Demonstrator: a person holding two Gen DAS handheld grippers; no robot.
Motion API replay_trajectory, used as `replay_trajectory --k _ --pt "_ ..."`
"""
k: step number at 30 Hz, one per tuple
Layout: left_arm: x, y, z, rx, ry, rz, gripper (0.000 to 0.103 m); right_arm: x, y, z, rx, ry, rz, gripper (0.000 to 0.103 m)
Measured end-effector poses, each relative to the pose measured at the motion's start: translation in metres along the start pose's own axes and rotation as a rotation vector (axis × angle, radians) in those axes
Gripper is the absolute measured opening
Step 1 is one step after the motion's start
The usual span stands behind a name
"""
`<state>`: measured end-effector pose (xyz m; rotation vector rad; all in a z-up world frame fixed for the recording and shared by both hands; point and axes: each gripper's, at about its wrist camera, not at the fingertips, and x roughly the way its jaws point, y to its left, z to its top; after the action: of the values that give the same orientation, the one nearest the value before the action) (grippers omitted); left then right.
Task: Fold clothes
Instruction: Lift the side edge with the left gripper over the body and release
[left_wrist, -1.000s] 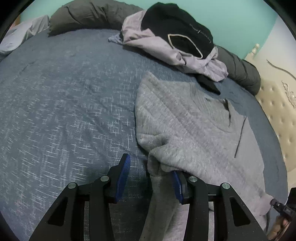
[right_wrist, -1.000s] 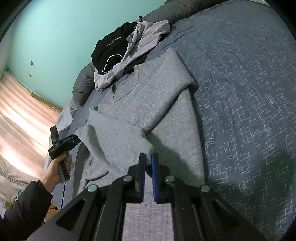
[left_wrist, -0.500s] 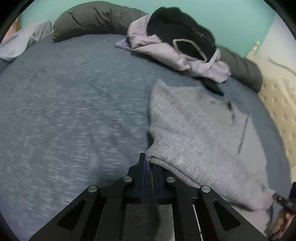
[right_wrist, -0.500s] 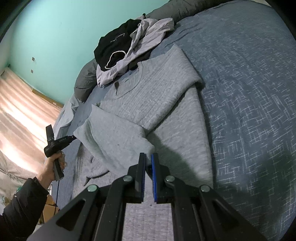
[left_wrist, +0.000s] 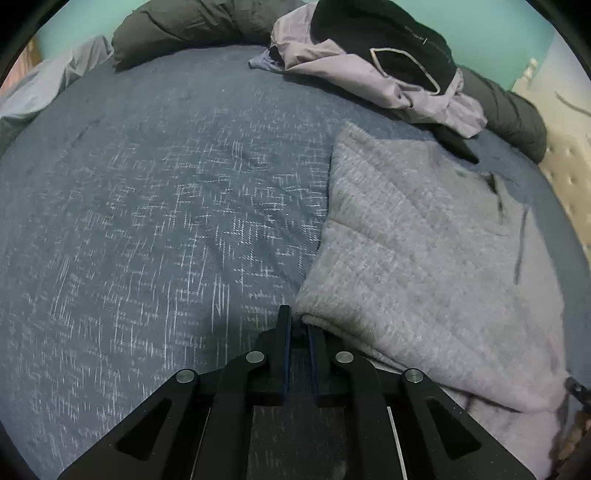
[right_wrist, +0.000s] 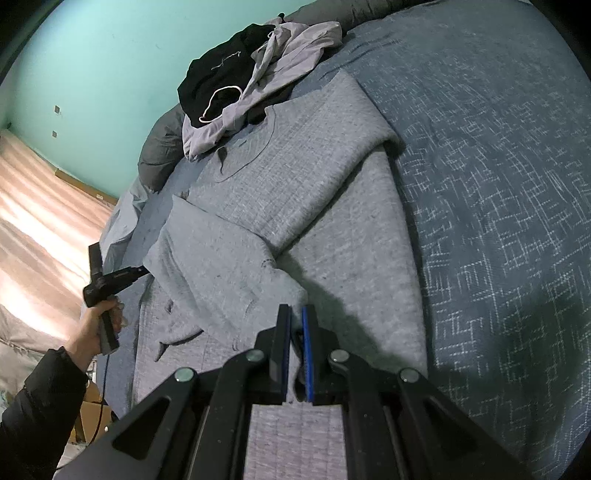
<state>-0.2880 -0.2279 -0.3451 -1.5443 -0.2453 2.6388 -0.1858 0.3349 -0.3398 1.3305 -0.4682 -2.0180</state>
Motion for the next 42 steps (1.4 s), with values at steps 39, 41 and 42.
replay_trajectory --k 39,41,42 --pt "0.012 -0.121 -0.015 0.256 0.059 -0.027 0.011 -0.022 -0.006 0.003 0.078 -0.082 -0.025 0.009" --pt "0.029 -0.115 -0.024 0.233 0.112 -0.011 0.011 -0.015 -0.002 0.003 0.06 -0.063 -0.013 0.009" --pt "0.032 -0.112 -0.027 0.224 0.124 -0.01 0.011 -0.011 0.0 0.003 0.057 -0.055 -0.006 0.009"
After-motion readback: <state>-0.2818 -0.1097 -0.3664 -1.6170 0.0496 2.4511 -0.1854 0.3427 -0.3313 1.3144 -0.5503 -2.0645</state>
